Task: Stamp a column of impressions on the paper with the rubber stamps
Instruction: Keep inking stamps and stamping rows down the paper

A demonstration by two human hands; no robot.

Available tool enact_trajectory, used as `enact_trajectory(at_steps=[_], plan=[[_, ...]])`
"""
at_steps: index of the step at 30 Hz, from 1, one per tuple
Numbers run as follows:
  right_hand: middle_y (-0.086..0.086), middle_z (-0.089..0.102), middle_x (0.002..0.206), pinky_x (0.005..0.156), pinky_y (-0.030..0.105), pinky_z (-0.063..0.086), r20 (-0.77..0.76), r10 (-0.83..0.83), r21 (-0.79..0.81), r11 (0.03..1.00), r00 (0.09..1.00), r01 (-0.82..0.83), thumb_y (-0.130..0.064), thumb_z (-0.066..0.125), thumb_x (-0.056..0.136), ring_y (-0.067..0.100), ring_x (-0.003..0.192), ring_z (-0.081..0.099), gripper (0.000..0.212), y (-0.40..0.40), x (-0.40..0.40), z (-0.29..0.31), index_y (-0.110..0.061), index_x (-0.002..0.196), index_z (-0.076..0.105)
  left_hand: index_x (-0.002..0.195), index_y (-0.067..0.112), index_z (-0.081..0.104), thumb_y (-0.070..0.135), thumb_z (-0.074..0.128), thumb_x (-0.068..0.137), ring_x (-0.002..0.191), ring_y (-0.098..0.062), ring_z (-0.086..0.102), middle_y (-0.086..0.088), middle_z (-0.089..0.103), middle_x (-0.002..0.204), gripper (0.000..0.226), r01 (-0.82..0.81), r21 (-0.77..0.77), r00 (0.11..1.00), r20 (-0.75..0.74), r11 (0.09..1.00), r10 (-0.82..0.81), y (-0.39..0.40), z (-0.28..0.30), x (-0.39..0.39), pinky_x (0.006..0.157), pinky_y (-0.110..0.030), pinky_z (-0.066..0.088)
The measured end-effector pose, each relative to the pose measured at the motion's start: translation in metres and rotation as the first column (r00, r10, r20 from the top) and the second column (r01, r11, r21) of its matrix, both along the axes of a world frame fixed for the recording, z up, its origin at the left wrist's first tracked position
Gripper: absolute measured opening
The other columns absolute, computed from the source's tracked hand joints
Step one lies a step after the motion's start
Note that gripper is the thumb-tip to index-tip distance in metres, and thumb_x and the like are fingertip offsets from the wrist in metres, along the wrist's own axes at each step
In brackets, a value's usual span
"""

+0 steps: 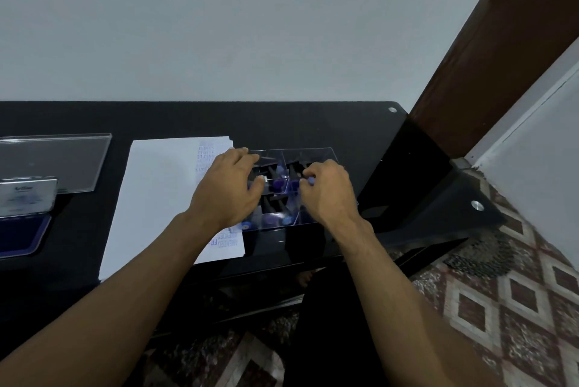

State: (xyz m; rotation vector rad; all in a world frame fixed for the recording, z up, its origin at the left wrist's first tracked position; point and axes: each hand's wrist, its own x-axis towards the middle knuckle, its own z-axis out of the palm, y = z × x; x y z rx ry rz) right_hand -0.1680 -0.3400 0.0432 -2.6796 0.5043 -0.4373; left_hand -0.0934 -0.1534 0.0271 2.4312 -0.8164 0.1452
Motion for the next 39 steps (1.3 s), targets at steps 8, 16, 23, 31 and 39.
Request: enact_trajectory(at_steps=[8, 16, 23, 31, 39], plan=[[0.007, 0.056, 0.1, 0.08, 0.037, 0.051, -0.097, -0.005, -0.194, 0.981, 0.995, -0.014, -0.031, 0.049, 0.099, 0.022, 0.098, 0.047, 0.027, -0.034, 0.005, 0.002, -0.011, 0.088, 0.065, 0.15, 0.017, 0.044, 0.04, 0.05, 0.1, 0.151, -0.028, 0.024, -0.009, 0.039, 0.158, 0.055, 0.071, 0.1, 0.997, 0.015, 0.992, -0.073, -0.044, 0.0, 0.018, 0.124, -0.045, 0.022], [0.01, 0.06, 0.111, 0.092, 0.045, 0.04, -0.358, 0.049, -0.263, 0.953, 0.932, -0.151, -0.038, 0.034, 0.101, 0.027, 0.1, 0.053, 0.039, -0.038, 0.015, 0.005, -0.015, 0.094, 0.065, 0.152, 0.021, 0.04, 0.047, 0.046, 0.101, 0.152, -0.026, 0.021, -0.005, 0.035, 0.161, 0.057, 0.089, 0.183, 0.996, 0.005, 0.979, -0.091, -0.057, -0.013, 0.037, 0.126, -0.048, 0.012], [0.002, 0.061, 0.094, 0.092, 0.049, 0.033, -0.517, 0.079, -0.154, 0.971, 0.852, -0.183, -0.034, 0.031, 0.096, 0.022, 0.093, 0.052, 0.039, -0.034, 0.027, 0.014, -0.021, 0.071, 0.058, 0.15, 0.02, 0.044, 0.048, 0.045, 0.1, 0.151, -0.026, 0.024, -0.005, 0.038, 0.159, 0.056, 0.091, 0.173, 0.995, 0.03, 0.981, -0.098, -0.056, -0.019, 0.039, 0.125, -0.048, 0.011], [0.002, 0.061, 0.088, 0.092, 0.047, 0.038, -0.361, 0.014, -0.125, 0.99, 0.932, -0.063, -0.033, 0.033, 0.098, 0.02, 0.082, 0.052, 0.043, -0.037, 0.029, 0.007, -0.02, 0.062, 0.053, 0.149, 0.02, 0.044, 0.049, 0.045, 0.1, 0.151, -0.024, 0.024, -0.004, 0.037, 0.16, 0.057, 0.097, 0.169, 0.994, 0.034, 0.981, -0.104, -0.055, -0.021, 0.039, 0.126, -0.047, 0.012], [0.0, 0.058, 0.101, 0.077, 0.028, 0.05, -0.026, 0.001, -0.01, 1.0, 1.0, -0.002, -0.028, 0.061, 0.095, 0.011, 0.088, 0.053, 0.013, -0.051, 0.024, -0.007, -0.02, 0.098, 0.071, 0.151, 0.02, 0.042, 0.05, 0.043, 0.101, 0.152, -0.024, 0.024, -0.003, 0.036, 0.161, 0.058, 0.091, 0.193, 0.994, 0.035, 0.977, -0.1, -0.055, -0.02, 0.04, 0.126, -0.047, 0.013]])
